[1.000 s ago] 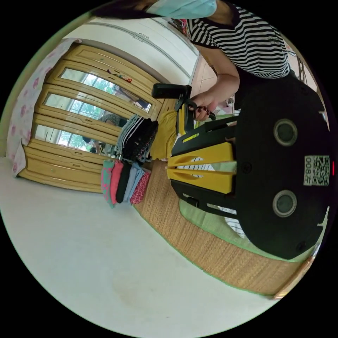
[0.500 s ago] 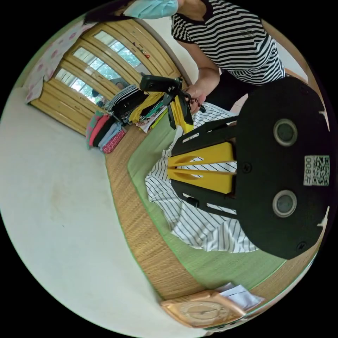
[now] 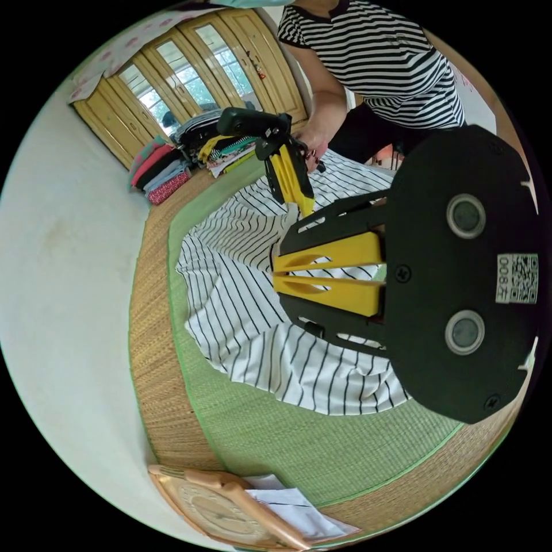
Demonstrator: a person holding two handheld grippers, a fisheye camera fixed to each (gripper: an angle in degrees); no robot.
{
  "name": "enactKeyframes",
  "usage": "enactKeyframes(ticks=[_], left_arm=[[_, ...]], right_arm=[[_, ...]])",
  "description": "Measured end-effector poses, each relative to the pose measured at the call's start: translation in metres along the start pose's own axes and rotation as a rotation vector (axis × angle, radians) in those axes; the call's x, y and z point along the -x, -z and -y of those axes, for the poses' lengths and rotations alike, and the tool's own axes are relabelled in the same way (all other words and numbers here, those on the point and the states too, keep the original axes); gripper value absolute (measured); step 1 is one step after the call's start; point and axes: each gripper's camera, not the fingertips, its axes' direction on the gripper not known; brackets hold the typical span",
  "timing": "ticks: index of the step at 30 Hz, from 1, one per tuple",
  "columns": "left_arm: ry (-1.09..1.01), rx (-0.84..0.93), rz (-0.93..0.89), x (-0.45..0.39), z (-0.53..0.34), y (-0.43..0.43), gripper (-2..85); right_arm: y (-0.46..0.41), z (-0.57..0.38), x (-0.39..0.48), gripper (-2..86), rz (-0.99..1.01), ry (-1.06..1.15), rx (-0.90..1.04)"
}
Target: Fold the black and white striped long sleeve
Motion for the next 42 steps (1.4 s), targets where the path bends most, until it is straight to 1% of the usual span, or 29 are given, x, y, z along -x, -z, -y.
enactKeyframes(ticks=[3, 7, 9, 11, 15, 17, 21, 23, 24, 28, 32, 34, 36, 37, 38, 40, 42], left_arm=[[0.029, 0.011, -0.002, 0.028, 0.0, -0.016, 0.6], [0.094, 0.032, 0.04, 0.063, 0.003, -0.038, 0.5], [0.123, -0.009, 0.009, 0.074, 0.005, -0.04, 0.4], [0.121, -0.068, -0.074, 0.081, 0.011, -0.045, 0.4], [0.076, -0.07, -0.165, 0.078, 0.031, -0.066, 0.5], [0.046, -0.039, -0.191, 0.075, 0.046, -0.084, 0.6], [0.069, 0.049, -0.132, 0.075, 0.058, -0.106, 0.4], [0.094, 0.109, -0.043, 0.078, 0.063, -0.115, 0.3], [0.097, 0.116, -0.033, 0.078, 0.065, -0.116, 0.2], [0.122, 0.084, -0.04, 0.077, 0.082, -0.112, 0.2], [0.117, -0.013, -0.089, 0.064, 0.111, -0.103, 0.1], [0.116, -0.012, -0.086, 0.06, 0.128, -0.108, 0.1], [0.136, 0.038, -0.008, 0.058, 0.143, -0.118, 0.2], [0.154, 0.097, 0.081, 0.059, 0.149, -0.126, 0.2], [0.174, 0.059, 0.051, 0.061, 0.152, -0.126, 0.2], [0.244, 0.034, 0.007, 0.064, 0.158, -0.122, 0.2], [0.25, -0.007, 0.021, 0.057, 0.168, -0.115, 0.4]], right_arm=[[-0.032, 0.018, 0.005, 1.5, -0.029, 0.005, 0.054], [-0.069, 0.036, 0.01, 1.6, -0.044, -0.013, 0.139], [-0.079, 0.041, 0.015, 1.7, -0.062, -0.007, 0.156], [-0.091, 0.046, 0.021, 1.9, -0.08, -0.006, 0.176], [-0.106, 0.053, 0.04, 2.7, -0.118, 0.044, 0.199], [-0.116, 0.053, 0.059, 3.4, -0.192, 0.108, 0.215], [-0.12, 0.05, 0.08, 4.8, -0.235, 0.185, 0.232], [-0.114, 0.044, 0.088, 4.9, -0.191, 0.194, 0.229], [-0.111, 0.043, 0.089, 4.8, -0.173, 0.191, 0.226], [-0.085, 0.029, 0.093, 1.6, -0.068, 0.178, 0.162], [-0.071, 0.029, 0.077, 0.5, -0.111, 0.111, 0.087], [-0.08, 0.028, 0.069, 0.3, -0.124, 0.095, 0.111], [-0.102, 0.023, 0.063, 0.2, -0.12, 0.073, 0.221], [-0.11, 0.016, 0.063, 0.2, -0.115, 0.067, 0.234], [-0.103, 0.008, 0.064, 0.2, -0.105, 0.058, 0.197], [-0.097, -0.002, 0.063, 0.3, -0.098, 0.052, 0.22], [-0.076, -0.012, 0.061, 0.4, -0.085, 0.045, 0.172]])
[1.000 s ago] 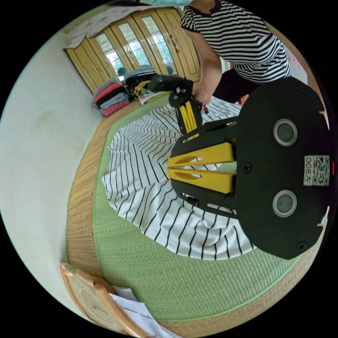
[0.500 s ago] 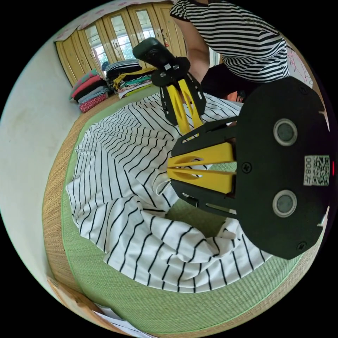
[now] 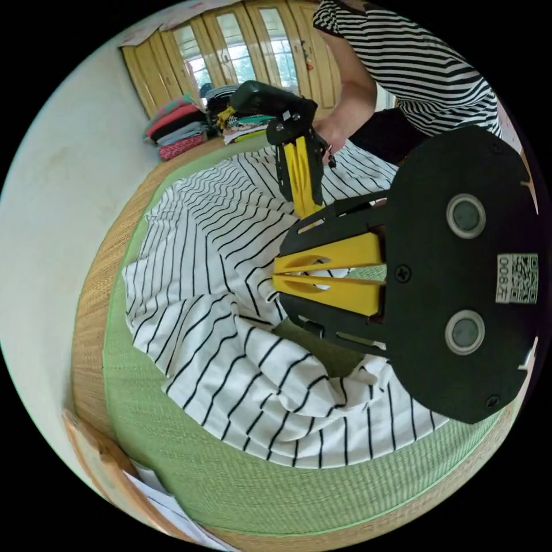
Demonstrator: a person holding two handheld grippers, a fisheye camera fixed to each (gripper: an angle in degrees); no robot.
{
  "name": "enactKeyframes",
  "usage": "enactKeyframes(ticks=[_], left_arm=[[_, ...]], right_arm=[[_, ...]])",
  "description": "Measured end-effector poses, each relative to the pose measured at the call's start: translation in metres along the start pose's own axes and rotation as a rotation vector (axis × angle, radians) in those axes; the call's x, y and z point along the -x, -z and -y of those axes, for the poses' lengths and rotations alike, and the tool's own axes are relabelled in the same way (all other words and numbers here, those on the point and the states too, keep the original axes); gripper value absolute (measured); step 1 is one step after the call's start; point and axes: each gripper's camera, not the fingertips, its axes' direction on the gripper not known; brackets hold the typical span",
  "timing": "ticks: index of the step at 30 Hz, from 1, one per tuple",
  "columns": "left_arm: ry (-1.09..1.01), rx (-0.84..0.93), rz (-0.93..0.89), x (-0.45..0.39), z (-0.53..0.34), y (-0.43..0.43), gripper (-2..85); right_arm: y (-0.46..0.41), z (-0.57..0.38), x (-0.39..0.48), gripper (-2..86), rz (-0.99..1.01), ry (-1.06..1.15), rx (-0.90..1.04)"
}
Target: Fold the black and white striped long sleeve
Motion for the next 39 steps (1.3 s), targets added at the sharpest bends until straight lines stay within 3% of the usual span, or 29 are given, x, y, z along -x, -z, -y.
enactKeyframes(ticks=[3, 5, 8, 14, 22, 29, 39], left_arm=[[-0.055, -0.066, -0.039, -0.029, 0.024, 0.011, 0.9], [-0.147, -0.095, -0.11, -0.06, 0.058, 0.009, 1.8], [-0.262, -0.061, -0.193, -0.103, 0.116, -0.014, 4.5], [-0.381, -0.024, -0.271, -0.188, 0.245, -0.071, 7.7], [-0.443, 0.182, -0.158, -0.27, 0.351, -0.128, 5.2], [-0.398, 0.067, -0.24, -0.304, 0.385, -0.113, 0.9], [-0.331, 0.122, -0.229, -0.327, 0.416, -0.14, 1.5]], right_arm=[[0.052, -0.033, -0.017, 1.0, -0.11, -0.026, -0.112], [0.096, -0.069, -0.046, 2.1, -0.289, -0.12, -0.174], [0.138, -0.115, -0.082, 4.9, -0.464, -0.234, -0.213], [0.155, -0.171, -0.12, 6.7, -0.566, -0.33, -0.197], [0.141, -0.219, -0.137, 4.2, -0.51, -0.327, -0.184], [0.163, -0.289, -0.146, 0.6, -0.419, -0.396, -0.327], [0.157, -0.339, -0.178, 0.2, -0.358, -0.472, -0.336]])
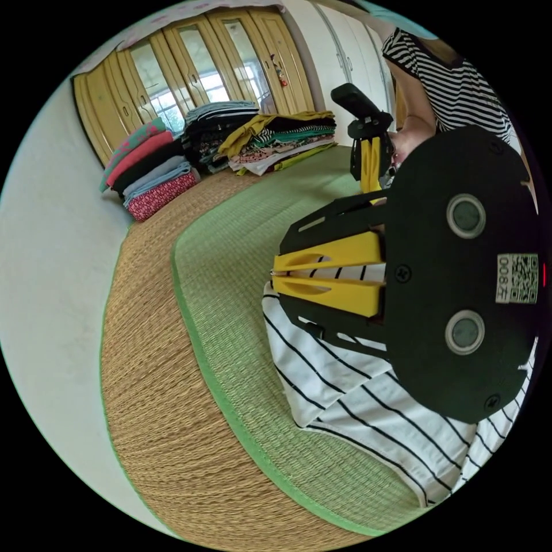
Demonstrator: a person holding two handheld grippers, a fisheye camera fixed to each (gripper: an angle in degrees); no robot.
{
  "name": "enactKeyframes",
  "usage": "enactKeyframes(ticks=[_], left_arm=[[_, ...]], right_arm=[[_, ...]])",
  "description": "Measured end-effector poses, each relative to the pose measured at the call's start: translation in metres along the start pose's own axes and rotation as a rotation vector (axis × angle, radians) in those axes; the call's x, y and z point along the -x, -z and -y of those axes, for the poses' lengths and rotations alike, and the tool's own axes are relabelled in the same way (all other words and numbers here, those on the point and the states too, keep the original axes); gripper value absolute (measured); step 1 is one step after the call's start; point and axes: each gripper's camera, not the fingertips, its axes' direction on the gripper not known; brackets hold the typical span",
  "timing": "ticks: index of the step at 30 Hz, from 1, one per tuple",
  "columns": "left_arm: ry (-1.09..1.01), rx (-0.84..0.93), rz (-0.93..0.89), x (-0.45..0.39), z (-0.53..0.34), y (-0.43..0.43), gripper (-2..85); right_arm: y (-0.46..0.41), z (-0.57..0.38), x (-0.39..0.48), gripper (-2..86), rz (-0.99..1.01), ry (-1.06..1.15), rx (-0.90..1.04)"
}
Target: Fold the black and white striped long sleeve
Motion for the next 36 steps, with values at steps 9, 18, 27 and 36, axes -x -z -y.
enactKeyframes(ticks=[9, 18, 27, 36], left_arm=[[-0.082, -0.118, 0.051, -0.024, -0.012, 0.028, 3.6], [-0.106, -0.205, -0.015, -0.028, -0.034, 0.017, 1.9], [-0.083, -0.05, 0.088, -0.021, -0.08, -0.033, 0.3], [0.025, -0.181, 0.219, 0.004, -0.25, 0.038, 0.2]], right_arm=[[0.021, -0.02, -0.011, 0.1, -0.001, 0.024, -0.081], [-0.033, 0.004, 0.004, 0.1, -0.126, 0.195, 0.075], [-0.068, 0.002, -0.004, 0.1, -0.206, 0.261, 0.107], [-0.051, 0.024, -0.042, 0.1, -0.132, 0.187, 0.029]])
